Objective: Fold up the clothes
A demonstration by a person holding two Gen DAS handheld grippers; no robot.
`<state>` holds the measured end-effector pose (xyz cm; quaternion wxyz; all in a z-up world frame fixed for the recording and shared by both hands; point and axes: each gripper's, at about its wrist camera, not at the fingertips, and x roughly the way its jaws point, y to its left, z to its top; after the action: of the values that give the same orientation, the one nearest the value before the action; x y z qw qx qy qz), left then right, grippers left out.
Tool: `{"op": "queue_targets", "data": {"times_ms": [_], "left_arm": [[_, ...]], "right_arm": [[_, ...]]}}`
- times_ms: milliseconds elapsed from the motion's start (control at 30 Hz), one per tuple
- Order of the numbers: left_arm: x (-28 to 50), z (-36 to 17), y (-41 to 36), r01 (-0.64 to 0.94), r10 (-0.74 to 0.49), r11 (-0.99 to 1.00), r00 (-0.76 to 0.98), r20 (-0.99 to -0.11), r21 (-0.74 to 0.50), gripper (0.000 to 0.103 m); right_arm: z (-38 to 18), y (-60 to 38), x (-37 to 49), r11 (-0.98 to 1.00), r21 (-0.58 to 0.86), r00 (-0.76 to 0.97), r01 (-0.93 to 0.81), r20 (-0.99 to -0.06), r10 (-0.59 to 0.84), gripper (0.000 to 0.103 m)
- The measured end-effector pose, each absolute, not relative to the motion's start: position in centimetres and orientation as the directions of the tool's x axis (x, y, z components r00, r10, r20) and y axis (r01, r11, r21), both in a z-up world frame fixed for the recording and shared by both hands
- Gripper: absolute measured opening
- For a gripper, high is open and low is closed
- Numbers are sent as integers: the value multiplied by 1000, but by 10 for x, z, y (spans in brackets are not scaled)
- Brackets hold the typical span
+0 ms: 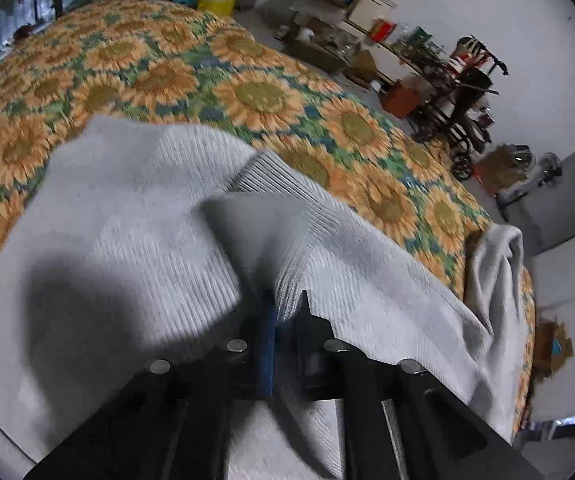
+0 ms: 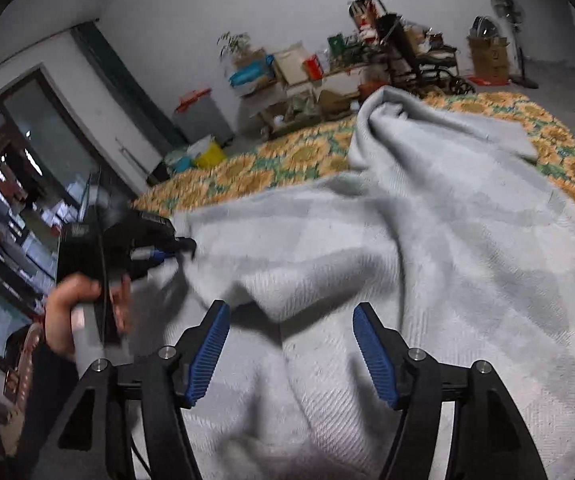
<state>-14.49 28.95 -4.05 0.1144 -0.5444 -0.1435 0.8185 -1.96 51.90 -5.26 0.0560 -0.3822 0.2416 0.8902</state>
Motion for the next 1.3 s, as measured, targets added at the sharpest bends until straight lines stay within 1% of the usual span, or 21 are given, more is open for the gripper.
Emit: {"op": "queue_targets", "data": {"times_ms": [100, 200, 300, 333, 367, 467, 533, 567, 600, 667, 733, 800, 900, 933, 1033, 1233, 1267, 1300], "left_arm": [[-156, -36, 281, -11, 354, -923, -410, -841, -384, 7], [-165, -25, 269, 2, 402, -895, -429, -809, -446, 7], [-168, -7, 262, -35, 448, -868, -484, -752, -495, 7], [-168, 0, 260, -47, 464, -857, -504, -728, -513, 7], [-168, 6, 259, -58, 480, -845, -520, -707, -531, 7], [-173, 13, 264, -60, 520, -814, -520, -678, -578, 7], [-177, 17, 268, -61, 545, -792, -519, -658, -607, 7], [-178, 18, 271, -67, 552, -788, -517, -654, -612, 7], [-179, 20, 275, -72, 559, -784, -514, -651, -616, 7], [-182, 21, 281, -92, 575, -779, -502, -647, -621, 7], [-183, 23, 285, -95, 580, -780, -480, -658, -619, 7], [-186, 20, 284, -56, 540, -811, -456, -707, -583, 7], [-188, 11, 281, 10, 476, -851, -403, -782, -524, 7], [-188, 5, 276, 24, 471, -853, -391, -790, -521, 7], [-188, -10, 264, 65, 457, -858, -356, -815, -509, 7], [-188, -39, 241, 136, 437, -863, -285, -853, -487, 7], [-188, -42, 239, 141, 438, -862, -277, -855, -487, 7], [-189, -43, 238, 144, 437, -862, -273, -857, -486, 7]], "right_arm": [[-66, 507, -22, -902, 342, -654, -264, -751, -94, 68], [-83, 495, -30, -919, 303, -599, -253, -795, -97, 68], [-93, 487, -33, -927, 294, -571, -232, -813, -115, 70], [-92, 482, -32, -935, 296, -572, -197, -809, -136, 70], [-91, 480, -31, -938, 305, -574, -167, -803, -159, 70], [-87, 492, -29, -897, 418, -600, -145, -758, -256, 69], [-83, 512, -28, -838, 509, -640, -199, -715, -282, 68], [-80, 525, -26, -813, 532, -664, -239, -700, -263, 68], [-77, 535, -26, -808, 518, -676, -282, -705, -216, 68], [-69, 550, -28, -815, 452, -680, -363, -726, -100, 68], [-60, 562, -41, -833, 403, -682, -378, -730, -43, 68], [-54, 567, -66, -864, 343, -665, -369, -747, -13, 68], [-51, 564, -112, -913, 228, -611, -337, -791, 27, 63], [-53, 556, -130, -932, 198, -593, -302, -805, 21, 57], [-62, 532, -180, -975, 123, -539, -184, -842, -5, 44], [-83, 472, -258, -998, -33, -513, 61, -858, -3, 41], [-87, 465, -262, -995, -48, -499, 84, -867, 0, 43], [-90, 458, -265, -992, -63, -484, 108, -875, 3, 47]]}}
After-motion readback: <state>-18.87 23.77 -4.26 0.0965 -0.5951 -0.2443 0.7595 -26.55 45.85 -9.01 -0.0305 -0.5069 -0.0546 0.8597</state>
